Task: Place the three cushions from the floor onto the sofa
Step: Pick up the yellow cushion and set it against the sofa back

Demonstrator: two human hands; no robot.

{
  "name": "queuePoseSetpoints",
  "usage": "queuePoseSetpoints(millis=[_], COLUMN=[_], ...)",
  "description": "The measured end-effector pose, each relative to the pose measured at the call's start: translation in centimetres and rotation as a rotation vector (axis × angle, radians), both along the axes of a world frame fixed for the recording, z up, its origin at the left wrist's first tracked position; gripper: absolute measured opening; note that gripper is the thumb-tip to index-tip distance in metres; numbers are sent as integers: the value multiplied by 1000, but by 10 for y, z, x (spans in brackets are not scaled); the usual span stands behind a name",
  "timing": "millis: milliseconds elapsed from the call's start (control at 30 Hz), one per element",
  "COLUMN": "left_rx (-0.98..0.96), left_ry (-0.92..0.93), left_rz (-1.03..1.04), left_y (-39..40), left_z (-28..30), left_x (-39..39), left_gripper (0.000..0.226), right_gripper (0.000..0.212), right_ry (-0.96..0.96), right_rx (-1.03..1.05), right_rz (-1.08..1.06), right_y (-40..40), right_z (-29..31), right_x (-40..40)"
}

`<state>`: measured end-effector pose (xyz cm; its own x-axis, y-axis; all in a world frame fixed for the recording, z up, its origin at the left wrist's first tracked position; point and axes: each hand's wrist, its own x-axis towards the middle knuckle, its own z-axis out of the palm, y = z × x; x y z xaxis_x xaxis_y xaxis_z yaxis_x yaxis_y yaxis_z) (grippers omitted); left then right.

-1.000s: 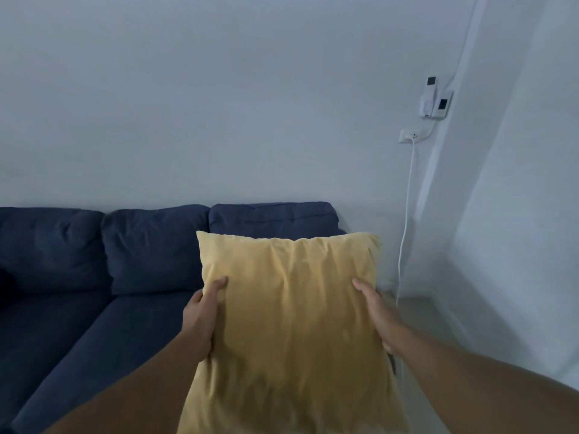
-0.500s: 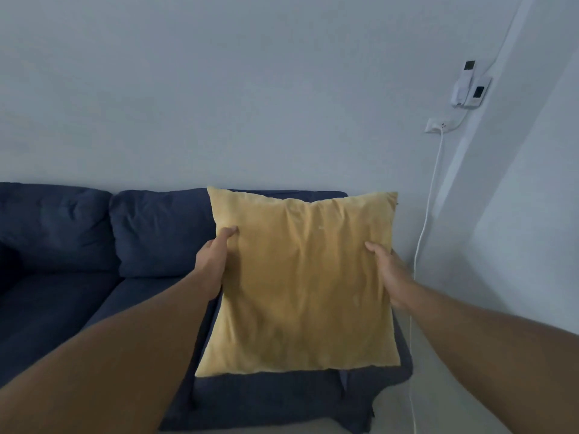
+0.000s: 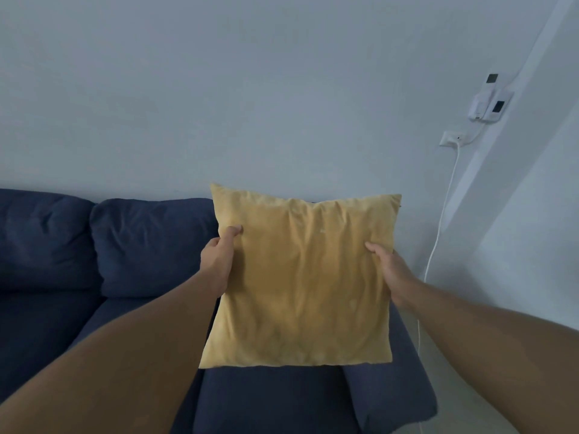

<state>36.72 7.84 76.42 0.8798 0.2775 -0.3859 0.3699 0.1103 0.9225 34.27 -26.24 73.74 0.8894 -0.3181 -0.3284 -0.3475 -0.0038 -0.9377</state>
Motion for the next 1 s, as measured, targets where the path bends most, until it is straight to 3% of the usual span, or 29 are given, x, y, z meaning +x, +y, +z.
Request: queuePoseSetpoints(millis=[200,367,567,767,1000], left_rx=[-9,1,30,89,120], left_ry=[30,90,136,223,316], left_rz=[-6,2,5,66,77], left_y=[1,-6,-23,-47,-68], left_z=[-12,-32,-57,-102,-158], left_x=[34,65,117,167,212], left_gripper=[56,90,90,95,77], right_gripper=[88,106,117,62,56], right_ry=[-38,-14,74,137,187], right_rx=[-33,-10,48,90,94], right_rz=[-24,-2,55,43,28], right_y=[7,1,-22,-34,-42], right_z=[-5,-22,-61,-112,-181], right_x=[37,68,122,181,222])
